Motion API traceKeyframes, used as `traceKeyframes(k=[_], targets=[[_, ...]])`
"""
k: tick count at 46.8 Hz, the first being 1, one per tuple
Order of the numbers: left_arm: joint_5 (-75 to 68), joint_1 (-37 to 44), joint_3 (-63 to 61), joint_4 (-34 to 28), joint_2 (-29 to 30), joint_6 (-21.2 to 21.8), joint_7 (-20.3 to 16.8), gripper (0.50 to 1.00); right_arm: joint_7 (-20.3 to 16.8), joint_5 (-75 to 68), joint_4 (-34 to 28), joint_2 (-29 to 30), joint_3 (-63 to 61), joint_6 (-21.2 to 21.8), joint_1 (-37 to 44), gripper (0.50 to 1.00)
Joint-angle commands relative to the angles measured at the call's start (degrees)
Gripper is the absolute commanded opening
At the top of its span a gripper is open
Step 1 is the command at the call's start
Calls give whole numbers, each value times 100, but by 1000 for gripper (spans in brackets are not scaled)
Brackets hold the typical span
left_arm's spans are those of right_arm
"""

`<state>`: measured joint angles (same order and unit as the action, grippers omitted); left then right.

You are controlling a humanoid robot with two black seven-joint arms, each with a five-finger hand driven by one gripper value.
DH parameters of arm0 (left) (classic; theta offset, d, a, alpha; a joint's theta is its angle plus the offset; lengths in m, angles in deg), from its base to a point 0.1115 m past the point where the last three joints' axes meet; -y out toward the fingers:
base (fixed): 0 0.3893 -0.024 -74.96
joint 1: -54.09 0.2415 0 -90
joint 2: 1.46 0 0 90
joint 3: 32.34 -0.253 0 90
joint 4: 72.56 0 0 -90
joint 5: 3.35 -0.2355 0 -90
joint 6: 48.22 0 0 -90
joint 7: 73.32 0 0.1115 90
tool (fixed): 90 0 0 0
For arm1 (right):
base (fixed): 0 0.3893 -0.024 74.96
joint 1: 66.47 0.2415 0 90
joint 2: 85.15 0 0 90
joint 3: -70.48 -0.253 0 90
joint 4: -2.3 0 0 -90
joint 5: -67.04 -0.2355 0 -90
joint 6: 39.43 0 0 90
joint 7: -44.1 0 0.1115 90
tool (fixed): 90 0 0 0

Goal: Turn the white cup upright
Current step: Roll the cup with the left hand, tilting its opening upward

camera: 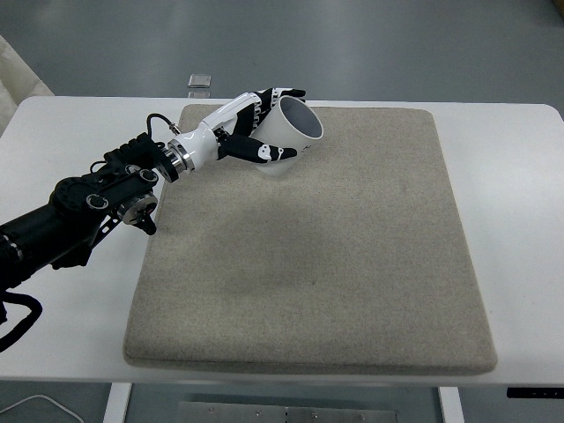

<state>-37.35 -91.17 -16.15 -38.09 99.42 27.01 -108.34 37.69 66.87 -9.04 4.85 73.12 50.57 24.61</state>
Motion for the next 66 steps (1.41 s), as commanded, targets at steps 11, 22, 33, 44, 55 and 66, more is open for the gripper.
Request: traceKeyframes(k=[11, 22, 33, 44, 55, 66], targets=[[781, 235, -10, -345, -96, -35, 2, 500, -1, 8, -18, 0, 9, 0, -2, 930], [842, 314, 42, -635, -166, -456, 2, 500, -1, 8, -18, 0, 0, 0, -11, 930], [851, 349, 254, -881, -210, -1204, 2, 500, -1, 8, -18, 0, 0, 0, -20, 930], [851, 358, 254, -1057, -263, -1485, 2, 500, -1, 8, -27, 0, 0, 9, -20, 930], [851, 375, 236, -1127, -289, -1521, 2, 500, -1, 8, -27, 0, 0, 9, -20, 930], [807, 437, 227, -1171, -289, -1512, 2, 500, 8, 8, -27, 0, 0, 9, -20, 930]])
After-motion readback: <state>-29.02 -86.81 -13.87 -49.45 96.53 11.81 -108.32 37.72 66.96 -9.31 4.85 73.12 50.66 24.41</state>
